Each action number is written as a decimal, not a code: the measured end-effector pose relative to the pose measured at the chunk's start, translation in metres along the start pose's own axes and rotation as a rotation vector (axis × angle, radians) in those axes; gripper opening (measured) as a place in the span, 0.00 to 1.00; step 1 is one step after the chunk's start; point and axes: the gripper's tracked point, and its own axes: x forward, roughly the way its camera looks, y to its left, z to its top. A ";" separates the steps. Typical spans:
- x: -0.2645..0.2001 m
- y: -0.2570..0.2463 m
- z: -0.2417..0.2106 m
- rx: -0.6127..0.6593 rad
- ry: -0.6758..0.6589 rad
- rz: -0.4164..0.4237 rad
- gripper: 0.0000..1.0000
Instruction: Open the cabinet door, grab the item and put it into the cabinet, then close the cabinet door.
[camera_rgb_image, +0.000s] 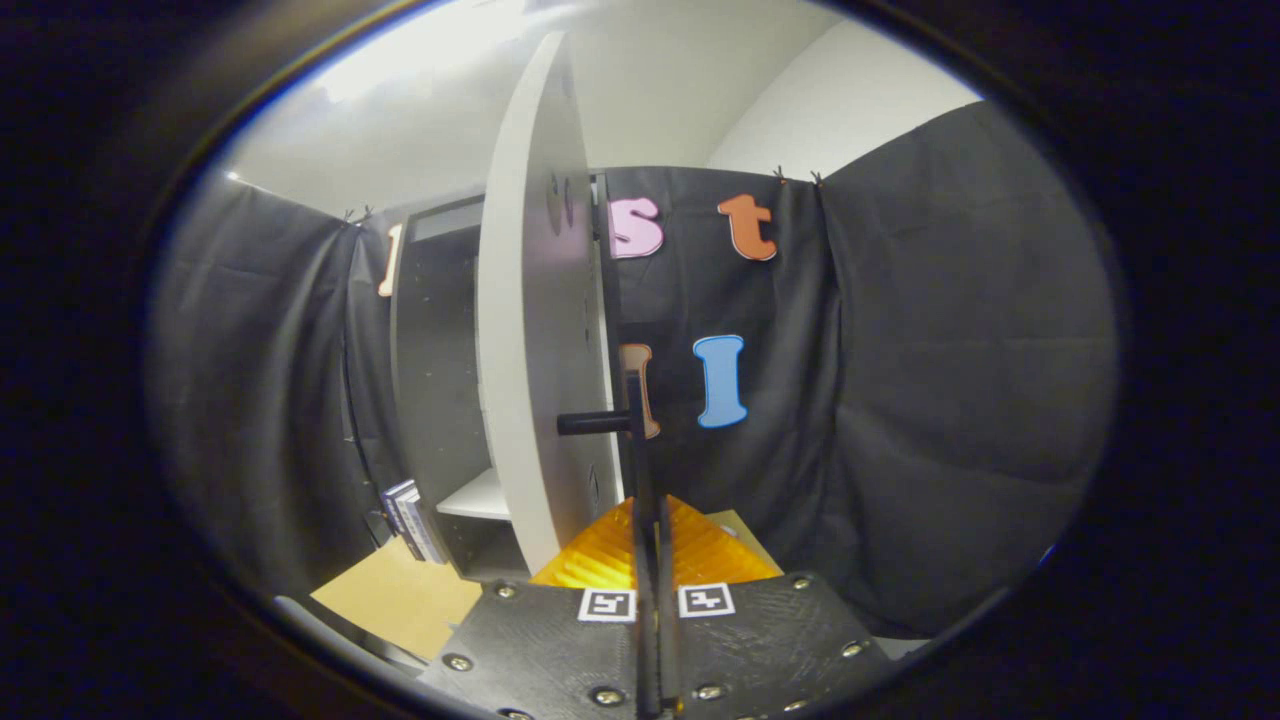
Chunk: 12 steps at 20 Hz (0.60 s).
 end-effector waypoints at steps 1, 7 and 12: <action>0.000 0.000 -0.001 -0.003 0.001 -0.003 0.01; -0.030 -0.001 -0.011 -0.035 0.044 -0.092 0.01; -0.067 0.046 0.001 -0.021 -0.005 -0.081 0.01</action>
